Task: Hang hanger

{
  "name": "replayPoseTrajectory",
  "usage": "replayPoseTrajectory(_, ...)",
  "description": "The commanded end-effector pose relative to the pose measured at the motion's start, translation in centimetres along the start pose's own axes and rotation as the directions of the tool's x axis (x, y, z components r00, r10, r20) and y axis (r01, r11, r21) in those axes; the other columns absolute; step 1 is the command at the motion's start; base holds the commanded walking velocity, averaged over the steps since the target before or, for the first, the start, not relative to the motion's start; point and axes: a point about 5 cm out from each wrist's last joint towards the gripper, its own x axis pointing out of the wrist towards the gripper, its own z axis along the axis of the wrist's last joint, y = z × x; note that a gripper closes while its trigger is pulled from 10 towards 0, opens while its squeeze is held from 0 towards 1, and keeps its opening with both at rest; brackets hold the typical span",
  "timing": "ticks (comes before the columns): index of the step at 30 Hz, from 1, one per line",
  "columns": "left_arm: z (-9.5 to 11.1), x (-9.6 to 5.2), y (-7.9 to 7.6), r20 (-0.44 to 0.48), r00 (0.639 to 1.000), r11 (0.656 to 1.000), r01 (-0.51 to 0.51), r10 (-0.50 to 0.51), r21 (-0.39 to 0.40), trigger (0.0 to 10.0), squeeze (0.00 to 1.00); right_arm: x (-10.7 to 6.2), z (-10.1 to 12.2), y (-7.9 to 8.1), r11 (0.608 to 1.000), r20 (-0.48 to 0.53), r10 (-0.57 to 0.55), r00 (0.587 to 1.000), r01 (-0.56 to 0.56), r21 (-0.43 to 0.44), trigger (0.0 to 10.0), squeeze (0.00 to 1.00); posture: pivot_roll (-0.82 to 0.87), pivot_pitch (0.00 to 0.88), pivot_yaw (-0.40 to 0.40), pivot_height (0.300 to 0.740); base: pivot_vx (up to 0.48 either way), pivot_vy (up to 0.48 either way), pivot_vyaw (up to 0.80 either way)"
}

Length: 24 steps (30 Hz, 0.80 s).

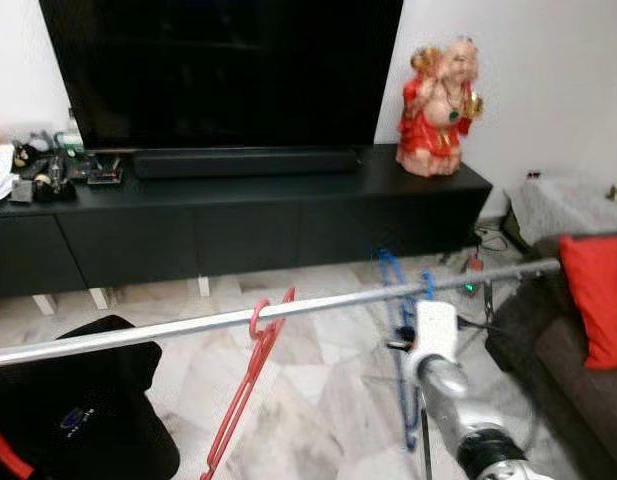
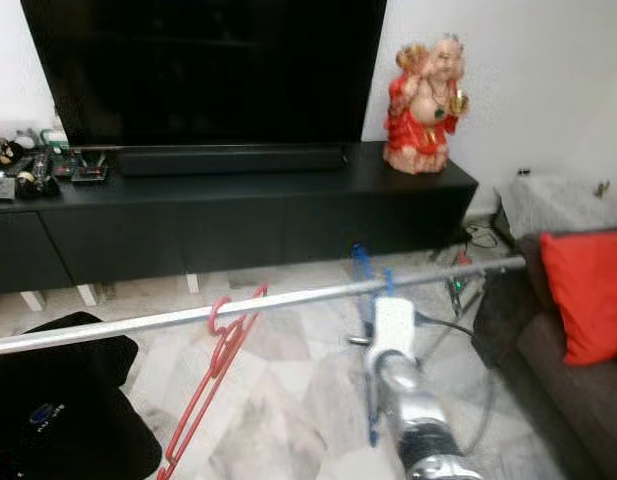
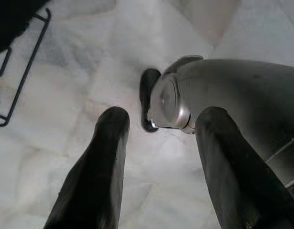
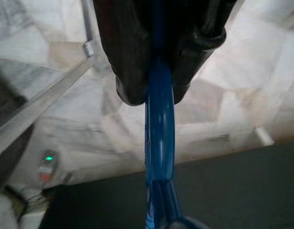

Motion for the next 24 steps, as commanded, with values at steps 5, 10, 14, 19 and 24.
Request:
replayPoseTrajectory(5, -1.3, -0.5, 1.1, -0.037, 0.999, 1.000, -0.015, 0.015, 0.011, 10.0, 0.00, 0.3, 0.7, 1.2, 0.999, -0.028, 0.039, 0.999, -0.040, -0.015, 10.0, 0.00, 0.17, 0.000, -0.072, 0.740, 0.000, 0.000, 0.00)
replayPoseTrajectory(10, -1.3, -0.5, 1.2, -0.043, 0.999, 1.000, -0.005, 0.006, 0.017, 10.0, 0.00, 0.4, 0.6, 1.5, 0.996, -0.085, 0.076, 0.994, -0.080, -0.046, 10.0, 0.00, 0.17, 0.000, -0.071, 0.740, 0.000, 0.000, 0.00)
replayPoseTrajectory(14, -1.2, -0.5, 1.2, -0.044, 0.999, 1.000, 0.000, 0.001, 0.022, 10.0, 0.00, 0.4, 0.2, 1.5, 0.991, -0.131, 0.102, 0.986, -0.112, -0.074, 10.0, 0.00, 0.18, 0.000, -0.070, 0.740, 0.000, 0.000, 0.00)
replayPoseTrajectory(19, -1.3, -0.5, 1.4, -0.046, 0.999, 1.000, 0.000, 0.001, 0.026, 10.0, 0.00, 0.4, -0.3, 1.5, 0.981, -0.166, 0.129, 0.978, -0.151, -0.125, 10.0, 0.00, 0.18, 0.000, -0.067, 0.740, 0.000, 0.000, 0.00)
replayPoseTrajectory(24, -1.3, -0.6, 1.5, -0.050, 0.999, 1.000, 0.001, 0.001, 0.030, 10.0, 0.00, 0.3, -0.7, 1.4, 0.975, -0.183, 0.142, 0.973, -0.169, -0.146, 10.0, 1.00, 0.18, 0.000, -0.061, 0.740, 0.000, 0.000, 0.00)
